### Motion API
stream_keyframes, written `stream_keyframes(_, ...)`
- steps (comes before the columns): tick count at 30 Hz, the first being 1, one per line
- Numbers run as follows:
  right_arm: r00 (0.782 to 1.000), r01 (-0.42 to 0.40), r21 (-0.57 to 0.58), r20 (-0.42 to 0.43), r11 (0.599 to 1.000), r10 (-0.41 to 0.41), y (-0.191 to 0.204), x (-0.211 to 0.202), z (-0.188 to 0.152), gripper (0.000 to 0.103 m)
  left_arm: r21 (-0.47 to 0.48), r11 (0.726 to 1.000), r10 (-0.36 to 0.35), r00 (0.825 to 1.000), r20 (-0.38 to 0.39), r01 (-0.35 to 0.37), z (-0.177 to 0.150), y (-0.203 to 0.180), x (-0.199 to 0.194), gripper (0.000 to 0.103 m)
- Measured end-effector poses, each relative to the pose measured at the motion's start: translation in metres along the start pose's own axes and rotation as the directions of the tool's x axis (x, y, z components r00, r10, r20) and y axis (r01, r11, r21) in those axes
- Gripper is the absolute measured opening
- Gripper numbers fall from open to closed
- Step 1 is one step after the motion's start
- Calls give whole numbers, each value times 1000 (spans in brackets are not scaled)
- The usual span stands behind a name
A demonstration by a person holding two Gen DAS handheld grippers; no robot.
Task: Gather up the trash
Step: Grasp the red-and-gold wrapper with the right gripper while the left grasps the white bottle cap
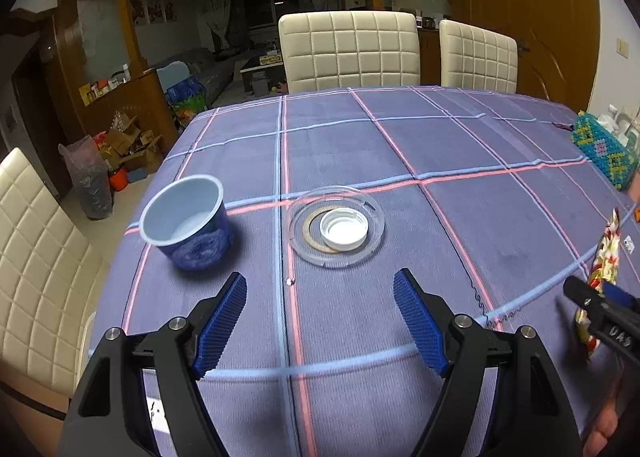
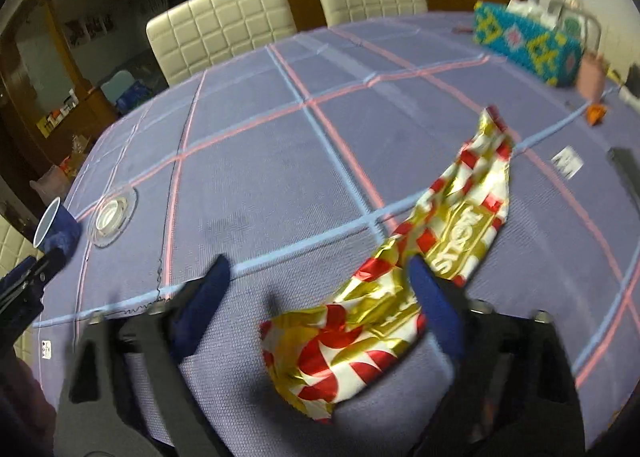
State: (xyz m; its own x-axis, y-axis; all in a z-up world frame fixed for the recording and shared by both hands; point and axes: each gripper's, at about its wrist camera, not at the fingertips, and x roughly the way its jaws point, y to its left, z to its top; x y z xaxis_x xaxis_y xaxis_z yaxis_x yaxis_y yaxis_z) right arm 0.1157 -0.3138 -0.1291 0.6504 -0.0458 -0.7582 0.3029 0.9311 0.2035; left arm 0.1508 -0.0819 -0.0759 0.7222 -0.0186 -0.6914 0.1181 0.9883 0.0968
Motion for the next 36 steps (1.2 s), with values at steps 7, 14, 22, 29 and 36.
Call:
stream_keyframes(7,999,-44,-95,5,994,45,24,6,-1,36,-10,1000,6,1000,-10,-6,10,0,14,74)
stream_keyframes(14,996,-69,-210,38,975,79,57,4,6,20,11,1000,19,1000,-21,-19,21,-4,31,74)
stream_keyframes(22,993,-75,-266,66,961,95,76,4,13,19,3,1000,21,999,-26,-21,28,0,40,74)
stream_keyframes(29,992,-83,-289,68,954,107,83,9,18,19,11,1000,22,1000,-16,-22,32,2,43,74)
stream_keyframes(36,990,-76,-323,87,943,109,92,11,16,19,-2,1000,15,999,-29,-15,35,11,52,74)
